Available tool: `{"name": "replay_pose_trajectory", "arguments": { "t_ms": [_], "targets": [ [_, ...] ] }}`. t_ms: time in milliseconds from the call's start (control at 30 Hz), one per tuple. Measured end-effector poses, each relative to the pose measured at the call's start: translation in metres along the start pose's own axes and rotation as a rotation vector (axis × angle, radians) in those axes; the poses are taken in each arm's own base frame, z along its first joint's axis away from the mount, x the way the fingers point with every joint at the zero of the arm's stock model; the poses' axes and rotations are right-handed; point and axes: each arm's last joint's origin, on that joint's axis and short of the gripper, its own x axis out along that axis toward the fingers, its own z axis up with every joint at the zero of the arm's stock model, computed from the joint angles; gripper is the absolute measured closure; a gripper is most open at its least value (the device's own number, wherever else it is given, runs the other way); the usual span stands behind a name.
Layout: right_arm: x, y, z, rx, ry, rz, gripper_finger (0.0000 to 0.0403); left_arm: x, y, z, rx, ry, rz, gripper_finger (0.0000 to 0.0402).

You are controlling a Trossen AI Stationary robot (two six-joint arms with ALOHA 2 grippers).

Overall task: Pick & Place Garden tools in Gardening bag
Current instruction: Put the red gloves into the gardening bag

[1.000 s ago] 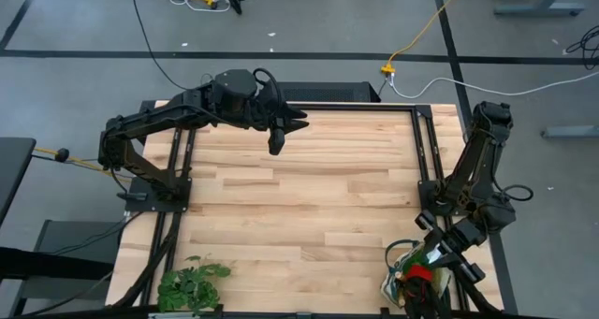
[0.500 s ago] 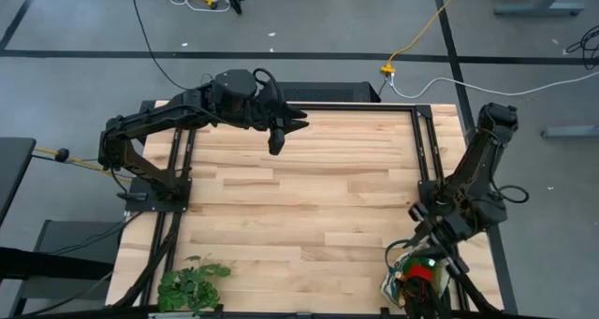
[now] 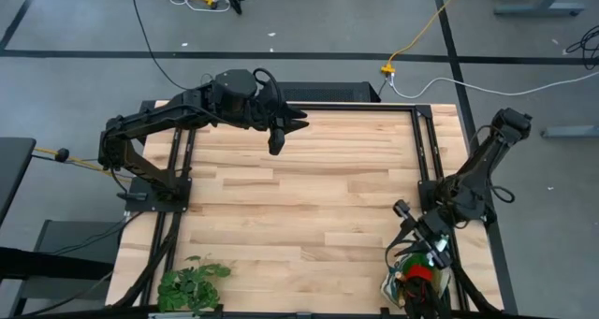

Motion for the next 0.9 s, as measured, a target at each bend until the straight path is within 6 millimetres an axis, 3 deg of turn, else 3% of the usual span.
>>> {"name": "replay_pose_trajectory", "arguments": {
  "t_ms": [367,533,900],
  "targets": [
    [-0.010,-0.019,0.000,-0.021,0.170,0.124,0.0285,0.000,0.000,0.000,0.000,0.000,0.000,0.0284],
    [-0.013,-0.022,0.009,-0.035,0.312,0.159,0.0259,0.000,0.000,0.000,0.000,0.000,0.000,0.0284],
    [-0.024,-0.022,0.039,-0.075,0.447,0.227,0.0210,0.000,0.000,0.000,0.000,0.000,0.000,0.0284]
  ]
}}
